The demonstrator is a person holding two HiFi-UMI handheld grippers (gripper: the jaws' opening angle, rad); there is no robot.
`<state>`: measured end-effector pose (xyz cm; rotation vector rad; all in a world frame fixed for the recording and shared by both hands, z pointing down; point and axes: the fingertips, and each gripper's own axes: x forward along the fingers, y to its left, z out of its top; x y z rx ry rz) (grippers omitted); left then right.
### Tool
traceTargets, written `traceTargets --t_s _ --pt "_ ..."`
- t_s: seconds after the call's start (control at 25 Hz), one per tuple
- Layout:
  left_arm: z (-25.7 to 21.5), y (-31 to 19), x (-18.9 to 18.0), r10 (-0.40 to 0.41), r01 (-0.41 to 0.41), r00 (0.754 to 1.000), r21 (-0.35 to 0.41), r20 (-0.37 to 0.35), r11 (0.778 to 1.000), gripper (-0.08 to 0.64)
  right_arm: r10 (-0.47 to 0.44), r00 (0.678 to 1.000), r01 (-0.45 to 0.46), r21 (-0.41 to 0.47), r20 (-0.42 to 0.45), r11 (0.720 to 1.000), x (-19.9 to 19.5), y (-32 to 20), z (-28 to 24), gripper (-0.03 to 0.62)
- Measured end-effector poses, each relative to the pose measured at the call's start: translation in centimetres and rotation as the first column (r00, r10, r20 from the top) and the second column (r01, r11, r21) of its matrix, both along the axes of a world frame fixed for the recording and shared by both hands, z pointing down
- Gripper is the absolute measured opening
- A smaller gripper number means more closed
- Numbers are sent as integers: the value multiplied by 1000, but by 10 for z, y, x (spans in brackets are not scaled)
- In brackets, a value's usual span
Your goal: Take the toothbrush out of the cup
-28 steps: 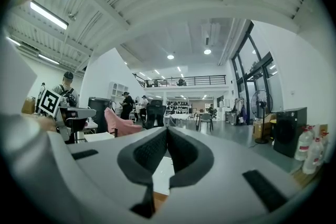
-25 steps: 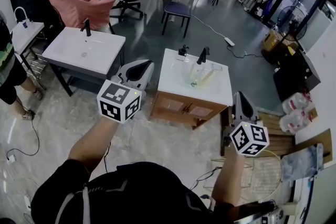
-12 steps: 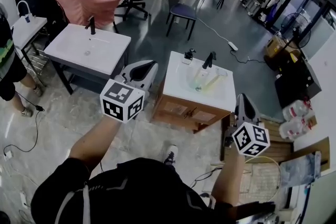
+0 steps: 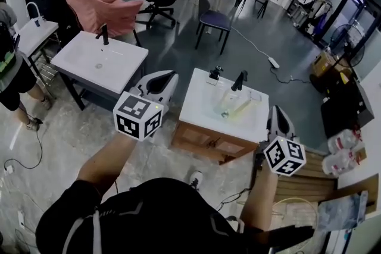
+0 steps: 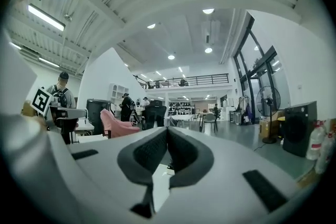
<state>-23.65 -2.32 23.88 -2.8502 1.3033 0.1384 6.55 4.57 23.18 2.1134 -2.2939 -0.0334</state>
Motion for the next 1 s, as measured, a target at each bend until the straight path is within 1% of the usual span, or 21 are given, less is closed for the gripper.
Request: traceTargets --t_s 0.12,0.28,0.56,0.84,1.0 --pt "0 -26 30 -14 14 1000 4 14 1000 3 -17 1000 17 2 -10 1000 27 -28 -2 5" --pt "4 -62 72 -28 28 1000 -7 13 1000 5 -29 999 29 2 -22 1000 68 -61 -2 5" --pt "13 -108 145 -35 36 999 -35 41 999 5 -47 999 47 -8 3 999 137 -103 7 6" --pt "8 -145 208 -54 55 997 -24 47 998 5 -104 995 104 -13 3 994 187 -138 12 6" --pt "13 -155 239 -56 58 996 -31 62 998 5 -122 992 122 -10 16 992 212 -153 15 15"
